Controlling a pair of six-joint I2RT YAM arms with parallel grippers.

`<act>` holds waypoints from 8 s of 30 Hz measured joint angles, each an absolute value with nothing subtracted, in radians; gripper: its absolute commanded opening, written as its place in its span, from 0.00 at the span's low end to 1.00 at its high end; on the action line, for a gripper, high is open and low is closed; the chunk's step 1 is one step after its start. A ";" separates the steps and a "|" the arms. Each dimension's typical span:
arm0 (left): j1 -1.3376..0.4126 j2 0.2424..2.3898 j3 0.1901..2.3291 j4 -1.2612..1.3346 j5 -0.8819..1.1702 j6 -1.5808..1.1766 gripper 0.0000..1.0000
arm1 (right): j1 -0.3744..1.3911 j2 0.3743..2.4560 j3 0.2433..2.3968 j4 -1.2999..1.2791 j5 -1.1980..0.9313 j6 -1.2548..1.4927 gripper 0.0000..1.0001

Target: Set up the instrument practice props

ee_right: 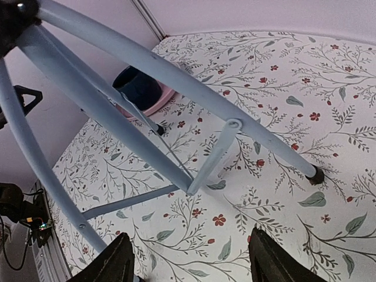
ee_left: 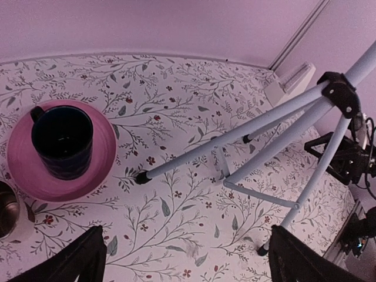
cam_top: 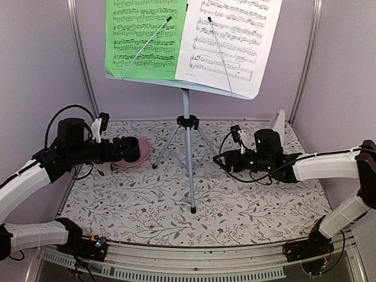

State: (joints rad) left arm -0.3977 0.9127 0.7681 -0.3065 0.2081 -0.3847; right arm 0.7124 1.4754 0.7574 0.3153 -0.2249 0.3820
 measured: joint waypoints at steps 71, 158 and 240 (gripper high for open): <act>-0.443 1.932 0.905 0.296 0.274 -0.438 0.10 | 0.491 2.092 1.093 0.321 -0.335 0.474 0.21; -0.442 1.642 0.899 0.315 0.260 -0.363 0.79 | 0.039 1.967 1.474 -0.043 0.062 0.196 0.81; -1.224 1.347 0.508 0.572 0.230 0.371 0.89 | 0.851 1.069 0.892 -0.215 -0.809 -0.304 0.03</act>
State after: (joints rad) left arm -1.2240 1.3472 0.5079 0.5716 0.2302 0.3714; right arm 0.8513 1.0687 0.8925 -0.2153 -0.8089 -0.3042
